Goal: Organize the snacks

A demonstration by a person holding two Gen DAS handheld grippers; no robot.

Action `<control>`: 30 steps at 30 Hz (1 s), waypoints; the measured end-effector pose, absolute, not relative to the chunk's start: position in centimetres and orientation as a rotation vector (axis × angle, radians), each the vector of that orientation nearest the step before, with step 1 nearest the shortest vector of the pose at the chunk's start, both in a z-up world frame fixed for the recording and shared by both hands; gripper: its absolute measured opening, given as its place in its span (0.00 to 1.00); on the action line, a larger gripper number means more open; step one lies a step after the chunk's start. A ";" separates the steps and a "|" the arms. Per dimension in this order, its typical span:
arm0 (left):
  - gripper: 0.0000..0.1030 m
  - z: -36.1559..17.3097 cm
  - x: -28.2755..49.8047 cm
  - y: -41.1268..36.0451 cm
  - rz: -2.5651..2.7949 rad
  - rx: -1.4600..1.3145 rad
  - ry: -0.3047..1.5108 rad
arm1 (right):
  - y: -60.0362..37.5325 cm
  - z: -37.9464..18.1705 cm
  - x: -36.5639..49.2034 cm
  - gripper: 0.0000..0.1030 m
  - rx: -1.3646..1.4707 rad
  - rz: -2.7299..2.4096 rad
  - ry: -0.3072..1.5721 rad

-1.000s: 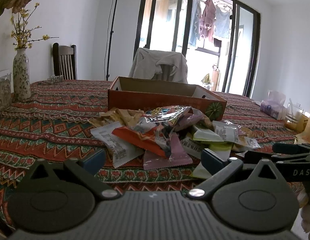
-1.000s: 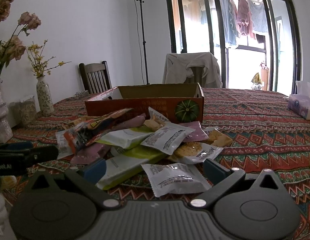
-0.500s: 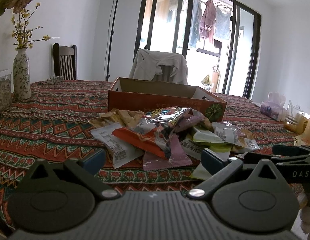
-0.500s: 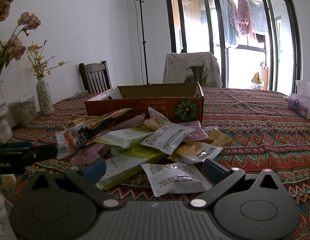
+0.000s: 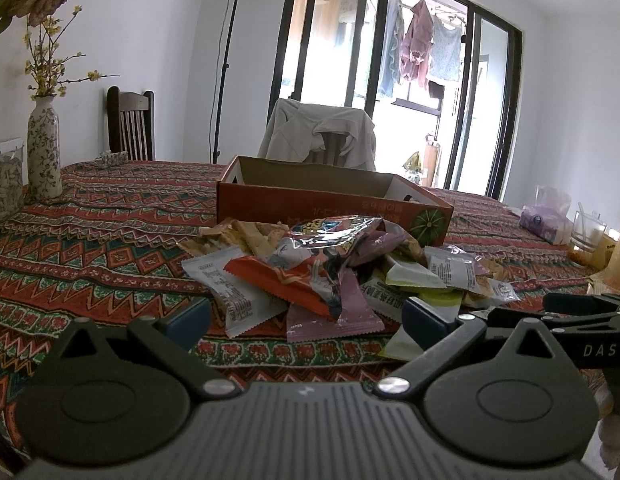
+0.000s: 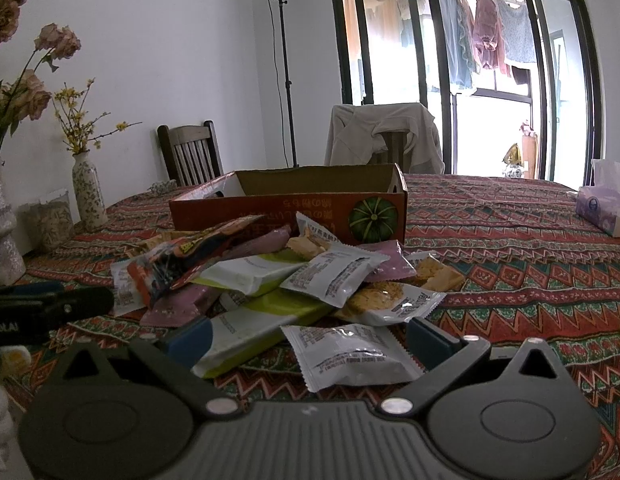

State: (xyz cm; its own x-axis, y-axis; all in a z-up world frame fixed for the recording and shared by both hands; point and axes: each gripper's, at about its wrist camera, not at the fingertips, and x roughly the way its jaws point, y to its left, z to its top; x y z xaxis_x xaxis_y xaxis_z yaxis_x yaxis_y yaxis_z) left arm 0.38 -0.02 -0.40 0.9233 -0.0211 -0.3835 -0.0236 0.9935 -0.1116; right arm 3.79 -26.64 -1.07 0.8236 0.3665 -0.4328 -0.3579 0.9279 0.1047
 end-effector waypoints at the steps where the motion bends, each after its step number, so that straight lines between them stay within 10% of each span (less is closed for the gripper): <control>1: 1.00 -0.4 0.4 0.0 0.001 -0.115 0.396 | -26.6 -1.1 3.8 1.00 0.019 0.385 0.464; 30: 1.00 -0.4 0.5 0.1 0.006 -0.125 0.395 | -26.8 -1.3 3.9 1.00 0.018 0.382 0.470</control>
